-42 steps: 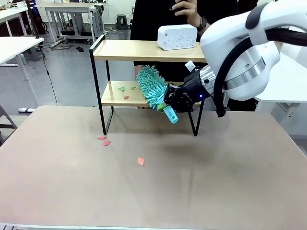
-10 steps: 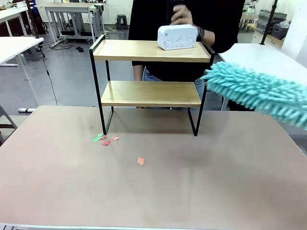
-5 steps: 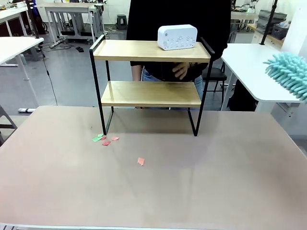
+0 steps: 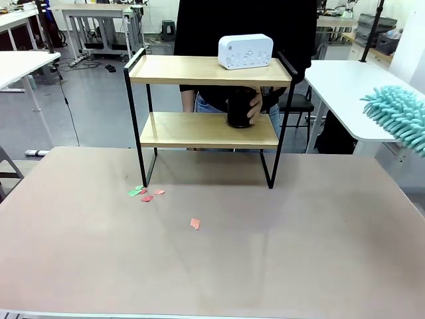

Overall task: Clean the shelf.
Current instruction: Clean the remaining tier of the Shelf with the Duster once objects are removed, then hand the Duster back to the human.

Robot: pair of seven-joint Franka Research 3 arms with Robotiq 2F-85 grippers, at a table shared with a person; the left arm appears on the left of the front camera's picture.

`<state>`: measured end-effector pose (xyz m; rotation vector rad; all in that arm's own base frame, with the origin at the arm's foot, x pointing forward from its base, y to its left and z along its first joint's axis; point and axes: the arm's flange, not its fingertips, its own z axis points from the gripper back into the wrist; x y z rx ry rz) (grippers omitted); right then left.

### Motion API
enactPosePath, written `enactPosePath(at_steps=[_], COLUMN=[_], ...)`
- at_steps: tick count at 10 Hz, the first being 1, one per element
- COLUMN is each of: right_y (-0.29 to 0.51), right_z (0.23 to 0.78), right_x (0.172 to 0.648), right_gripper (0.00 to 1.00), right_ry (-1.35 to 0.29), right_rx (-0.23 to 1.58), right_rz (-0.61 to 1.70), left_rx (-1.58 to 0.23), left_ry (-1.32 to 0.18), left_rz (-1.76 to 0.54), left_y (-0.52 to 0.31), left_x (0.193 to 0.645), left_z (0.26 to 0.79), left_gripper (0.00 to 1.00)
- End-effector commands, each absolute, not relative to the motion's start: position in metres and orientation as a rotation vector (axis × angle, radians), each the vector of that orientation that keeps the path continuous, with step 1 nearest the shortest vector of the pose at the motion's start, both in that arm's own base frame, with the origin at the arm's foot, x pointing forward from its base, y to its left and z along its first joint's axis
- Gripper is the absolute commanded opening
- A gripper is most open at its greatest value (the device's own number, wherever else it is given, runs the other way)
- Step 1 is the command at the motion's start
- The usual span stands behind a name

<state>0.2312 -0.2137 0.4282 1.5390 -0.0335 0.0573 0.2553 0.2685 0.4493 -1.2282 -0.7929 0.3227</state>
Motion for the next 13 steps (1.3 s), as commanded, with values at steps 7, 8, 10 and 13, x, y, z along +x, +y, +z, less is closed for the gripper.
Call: enactPosePath(at_steps=[7,8,10,13], right_y=[-0.2206,-0.2206,-0.2206,-0.2206], right_z=[0.4373,0.4373,0.4373,0.4373], right_x=[0.2278,0.2278,0.2278,0.2278], right_gripper=[0.12,0.12,0.12,0.12], right_ry=[-0.043,-0.043,-0.043,-0.043], right_rx=[1.560,1.560,1.560,1.560], right_rz=[0.077,0.077,0.077,0.077], left_rx=[-1.229,-1.229,-1.229,-1.229], left_ry=[-0.788,-0.788,-0.788,-0.788], left_rz=[0.311,0.311,0.311,0.311], left_y=[0.2671,0.2671,0.2671,0.2671], left_x=[0.2526,0.2526,0.2526,0.2526], left_z=[0.4503,0.4503,0.4503,0.4503], left_gripper=[1.00,1.00,1.00,1.00])
